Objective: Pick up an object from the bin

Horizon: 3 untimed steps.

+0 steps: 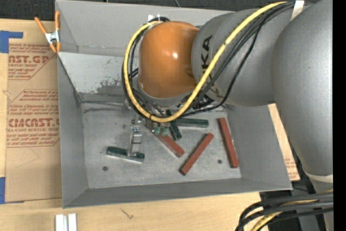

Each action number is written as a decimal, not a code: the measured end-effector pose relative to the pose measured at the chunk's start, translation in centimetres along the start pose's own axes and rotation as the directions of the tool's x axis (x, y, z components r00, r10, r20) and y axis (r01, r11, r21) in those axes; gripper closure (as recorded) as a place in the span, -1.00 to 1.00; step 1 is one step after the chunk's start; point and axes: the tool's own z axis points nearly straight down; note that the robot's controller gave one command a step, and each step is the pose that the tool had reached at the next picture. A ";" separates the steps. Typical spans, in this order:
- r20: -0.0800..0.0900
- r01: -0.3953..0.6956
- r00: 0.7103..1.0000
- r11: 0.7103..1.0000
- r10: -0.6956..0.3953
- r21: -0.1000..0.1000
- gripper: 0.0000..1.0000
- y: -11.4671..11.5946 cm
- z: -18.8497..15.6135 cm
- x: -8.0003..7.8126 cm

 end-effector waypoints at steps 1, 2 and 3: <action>-0.010 0.059 0.998 0.998 -0.059 0.003 -1.00 -0.7 2.2 3.8; -0.005 -0.100 0.995 0.995 0.100 0.002 -1.00 -1.0 4.4 2.8; -0.003 -0.127 0.992 0.992 0.127 0.001 -1.00 -1.4 10.8 3.0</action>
Offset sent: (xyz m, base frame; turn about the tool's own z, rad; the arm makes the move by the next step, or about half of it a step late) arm -0.0267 -0.0106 -0.0458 0.1017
